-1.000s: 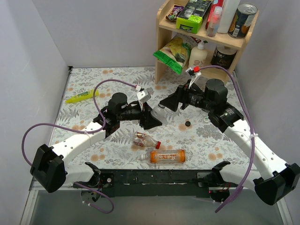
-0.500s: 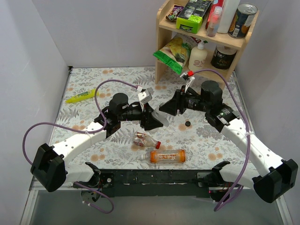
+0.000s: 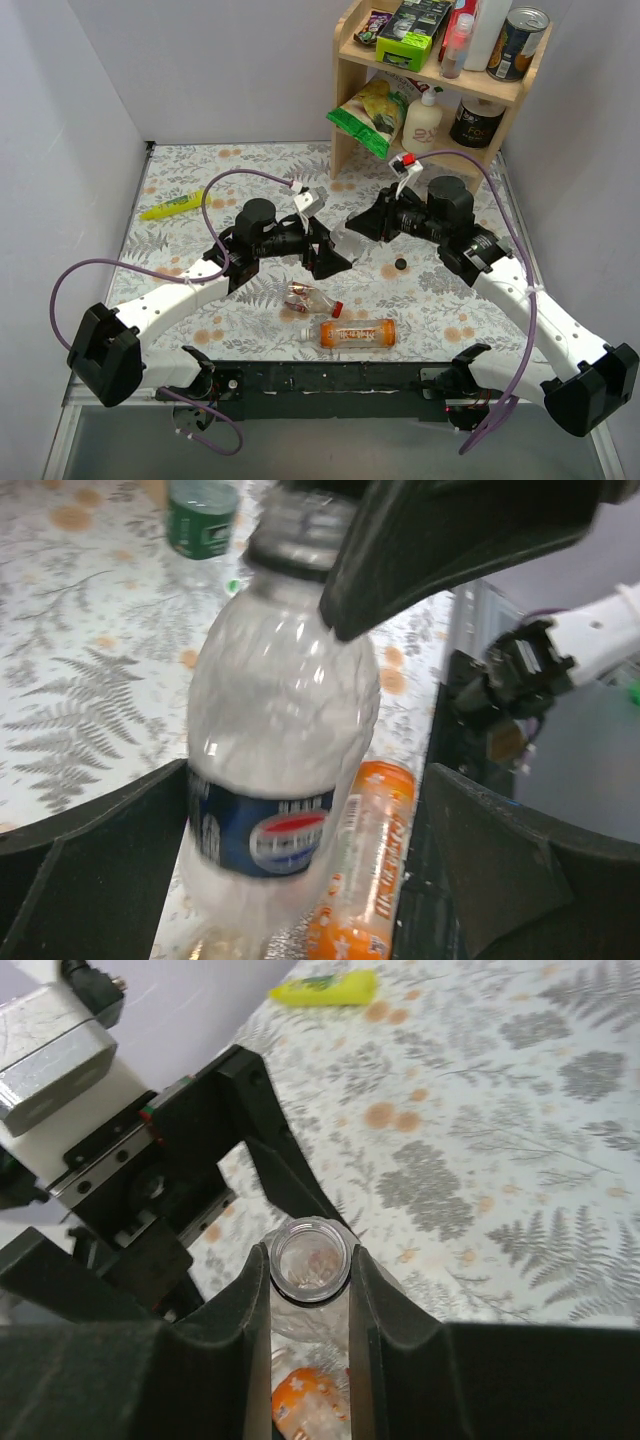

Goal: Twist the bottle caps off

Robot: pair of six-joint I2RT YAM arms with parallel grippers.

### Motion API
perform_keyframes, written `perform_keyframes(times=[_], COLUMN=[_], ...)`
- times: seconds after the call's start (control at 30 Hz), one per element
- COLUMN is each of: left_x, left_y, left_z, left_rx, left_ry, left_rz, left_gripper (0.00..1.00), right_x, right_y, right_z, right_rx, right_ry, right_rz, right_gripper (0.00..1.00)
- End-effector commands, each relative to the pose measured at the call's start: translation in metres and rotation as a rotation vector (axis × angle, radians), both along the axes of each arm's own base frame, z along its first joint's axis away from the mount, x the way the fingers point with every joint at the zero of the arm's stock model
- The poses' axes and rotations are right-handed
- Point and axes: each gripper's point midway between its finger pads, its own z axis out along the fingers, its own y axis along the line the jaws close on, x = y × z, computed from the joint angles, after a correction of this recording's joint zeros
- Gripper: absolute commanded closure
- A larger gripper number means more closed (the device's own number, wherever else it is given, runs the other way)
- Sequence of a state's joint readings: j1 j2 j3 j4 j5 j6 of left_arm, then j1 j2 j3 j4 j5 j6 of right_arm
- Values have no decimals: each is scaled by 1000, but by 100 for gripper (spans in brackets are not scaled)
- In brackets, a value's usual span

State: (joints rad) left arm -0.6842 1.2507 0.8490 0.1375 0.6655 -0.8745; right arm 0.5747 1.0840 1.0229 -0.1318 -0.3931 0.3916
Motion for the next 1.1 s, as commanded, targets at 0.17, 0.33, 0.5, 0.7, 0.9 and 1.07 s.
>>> perform_keyframes(times=[0.17, 0.33, 0.5, 0.7, 0.9, 1.07], left_x=[56, 67, 67, 67, 67, 67], left_y=[25, 34, 33, 33, 33, 33], left_z=[-7, -11, -13, -13, -13, -13], left_rx=[79, 97, 103, 104, 105, 105], left_ry=[-4, -4, 2, 0, 1, 3], left_rz=[311, 376, 366, 365, 365, 364], left_gripper=[2, 2, 2, 2, 2, 2], right_x=[94, 118, 132, 139, 141, 136], right_y=[-103, -113, -123, -124, -123, -128], right_z=[-20, -50, -79, -111, -131, -149], right_rx=[-281, -401, -424, -452, -487, -511], right_ry=[-235, -259, -241, -208, -183, -153], right_rz=[-694, -761, -791, -791, -773, -784], right_gripper=[99, 99, 99, 99, 99, 99])
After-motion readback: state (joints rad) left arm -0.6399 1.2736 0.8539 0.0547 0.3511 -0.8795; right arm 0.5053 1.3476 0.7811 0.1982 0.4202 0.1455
